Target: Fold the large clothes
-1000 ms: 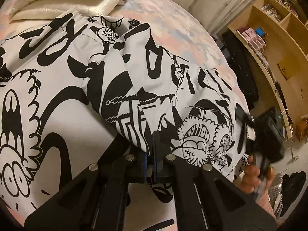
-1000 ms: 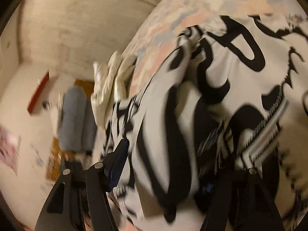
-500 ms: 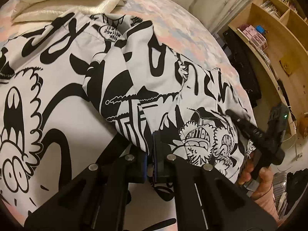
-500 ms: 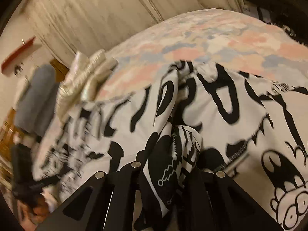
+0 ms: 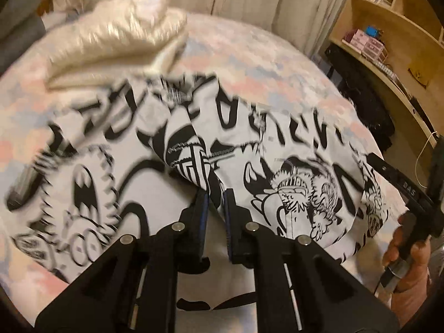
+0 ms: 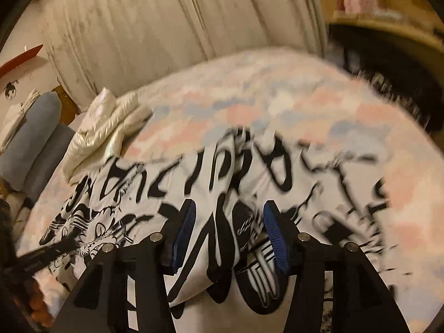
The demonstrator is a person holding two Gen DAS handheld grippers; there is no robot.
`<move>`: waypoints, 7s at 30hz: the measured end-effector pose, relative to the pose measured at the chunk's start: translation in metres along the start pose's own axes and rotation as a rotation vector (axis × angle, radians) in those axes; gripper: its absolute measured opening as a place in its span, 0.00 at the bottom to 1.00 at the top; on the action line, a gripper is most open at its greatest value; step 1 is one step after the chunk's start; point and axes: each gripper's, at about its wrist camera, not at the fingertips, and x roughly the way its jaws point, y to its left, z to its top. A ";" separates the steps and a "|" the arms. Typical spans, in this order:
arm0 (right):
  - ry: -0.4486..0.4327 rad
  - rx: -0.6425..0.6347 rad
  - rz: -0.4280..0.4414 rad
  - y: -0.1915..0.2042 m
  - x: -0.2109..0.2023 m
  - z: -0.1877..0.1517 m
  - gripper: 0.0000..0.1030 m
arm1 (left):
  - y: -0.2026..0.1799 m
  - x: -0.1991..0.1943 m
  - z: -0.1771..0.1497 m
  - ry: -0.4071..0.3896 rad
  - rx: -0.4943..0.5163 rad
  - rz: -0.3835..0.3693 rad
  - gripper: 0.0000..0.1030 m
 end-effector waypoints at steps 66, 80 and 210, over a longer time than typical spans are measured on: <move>0.134 0.067 -0.007 0.052 -0.062 -0.074 0.45 | -0.023 -0.087 -0.033 -0.036 -0.058 0.130 0.33; 0.023 -0.039 0.022 0.092 -0.173 -0.103 0.52 | -0.021 -0.145 -0.073 -0.039 -0.124 0.099 0.44; 0.342 0.454 0.261 -0.165 -0.021 -0.026 0.48 | -0.171 0.015 0.013 0.092 0.195 -0.187 0.44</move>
